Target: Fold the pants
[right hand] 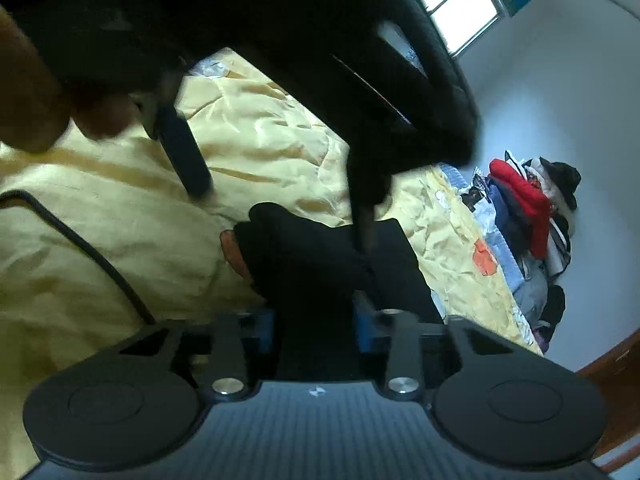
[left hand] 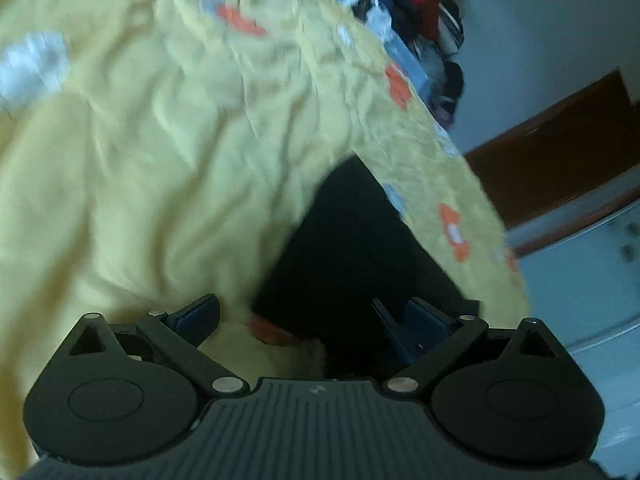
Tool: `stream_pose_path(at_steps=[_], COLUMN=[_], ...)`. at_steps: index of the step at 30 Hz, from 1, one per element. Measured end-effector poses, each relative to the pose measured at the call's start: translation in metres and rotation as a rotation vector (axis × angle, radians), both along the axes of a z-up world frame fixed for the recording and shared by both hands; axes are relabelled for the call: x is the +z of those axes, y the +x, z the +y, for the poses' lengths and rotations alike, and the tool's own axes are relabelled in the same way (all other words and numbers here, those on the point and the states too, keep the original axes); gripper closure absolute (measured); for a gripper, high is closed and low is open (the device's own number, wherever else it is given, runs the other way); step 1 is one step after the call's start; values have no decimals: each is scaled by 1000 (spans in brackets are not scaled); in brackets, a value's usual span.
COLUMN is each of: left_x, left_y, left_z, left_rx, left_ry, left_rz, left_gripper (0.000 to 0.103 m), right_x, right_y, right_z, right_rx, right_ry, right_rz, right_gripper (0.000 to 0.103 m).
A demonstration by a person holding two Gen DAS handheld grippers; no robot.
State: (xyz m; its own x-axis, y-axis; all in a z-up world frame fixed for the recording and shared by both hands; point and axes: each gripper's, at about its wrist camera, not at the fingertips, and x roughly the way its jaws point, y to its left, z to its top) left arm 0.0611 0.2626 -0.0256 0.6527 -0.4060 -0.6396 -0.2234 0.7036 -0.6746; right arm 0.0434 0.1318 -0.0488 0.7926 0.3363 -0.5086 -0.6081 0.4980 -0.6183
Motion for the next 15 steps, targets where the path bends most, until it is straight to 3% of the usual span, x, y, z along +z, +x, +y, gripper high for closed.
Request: stream_pose_path(at_steps=[2,5,8,10,12,14,15], left_x=[-3,-11,-23,-27,-30,-33,-34], left_y=[5,20,42,54,63,66,64], left_z=[-1,-4,-13,-19,-21,-20,-18], left_rx=[7,-7,0,19,41,43,41], left_ry=[-49,-188,-309,-315,-281,-247,-245], left_rz=[-13,-29,-26,-22,20,34,29], left_gripper=[1,1,4,20,62,79,81], right_x=[12,40,60,65,70,79,80], right_y=[2,20,35,41,41,35,41], right_z=[-12,-46,-79,-93,-107,-121,-124], right_rx=[-16,-78,-102,-89,9,11,-37], right_ry=[115,384,563,607,618,634,624], right_rz=[41,175,283,375,487,427,403], right_gripper=[81,82,82,81,81,81,81])
